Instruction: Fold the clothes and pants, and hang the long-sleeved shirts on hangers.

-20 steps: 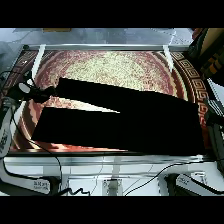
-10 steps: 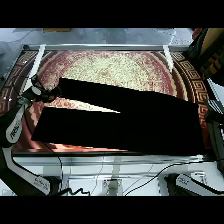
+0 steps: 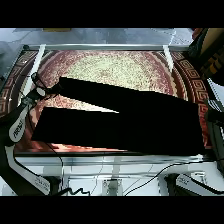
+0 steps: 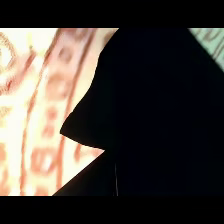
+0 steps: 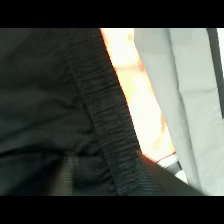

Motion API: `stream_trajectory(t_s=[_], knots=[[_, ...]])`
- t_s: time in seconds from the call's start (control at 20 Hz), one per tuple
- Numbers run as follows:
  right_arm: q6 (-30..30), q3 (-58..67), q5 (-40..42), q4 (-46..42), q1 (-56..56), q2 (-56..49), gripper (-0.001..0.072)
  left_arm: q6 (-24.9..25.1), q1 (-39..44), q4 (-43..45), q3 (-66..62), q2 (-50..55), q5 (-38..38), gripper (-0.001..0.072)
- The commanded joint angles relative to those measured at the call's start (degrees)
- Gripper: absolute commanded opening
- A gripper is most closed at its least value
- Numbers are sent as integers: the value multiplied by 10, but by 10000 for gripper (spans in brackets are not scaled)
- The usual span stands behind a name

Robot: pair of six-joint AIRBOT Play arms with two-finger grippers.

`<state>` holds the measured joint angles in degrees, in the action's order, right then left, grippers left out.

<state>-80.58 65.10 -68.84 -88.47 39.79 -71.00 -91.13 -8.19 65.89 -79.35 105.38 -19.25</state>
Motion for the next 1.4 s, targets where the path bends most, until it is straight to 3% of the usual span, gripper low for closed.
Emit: stream_trajectory(t_s=[0.0,0.05,0.1,0.2,0.25,0.35,0.4,0.5,0.6,0.7,0.95,1.05,1.35], knots=[[0,0,57,-14,17,-9,350,1,2,0,-1,-22,10,9],[0,0,62,-13,35,-19,149,1,2,0,-1,-32,10,9],[0,0,59,-6,52,-30,40,1,2,0,-1,-40,10,9],[28,0,46,35,90,-61,17,5,1,1,-1,-53,7,9],[80,0,31,86,107,-78,17,5,1,1,-1,-57,3,9],[244,0,-47,241,131,-115,17,5,1,1,-1,-59,-12,9],[292,0,-66,292,138,-132,17,5,1,1,0,-58,-21,9],[299,0,17,311,141,-150,61,5,1,22,0,-58,-31,9],[257,0,92,310,141,-154,251,5,1,31,0,-58,-40,9],[193,0,112,305,143,-168,251,5,0,31,0,-58,-40,9],[169,40,-15,308,143,-270,368,5,0,31,0,-58,-42,9],[167,65,-16,308,143,-291,496,5,0,31,0,-58,-42,9],[137,95,4,254,146,-296,508,5,0,31,0,-58,-44,9]])
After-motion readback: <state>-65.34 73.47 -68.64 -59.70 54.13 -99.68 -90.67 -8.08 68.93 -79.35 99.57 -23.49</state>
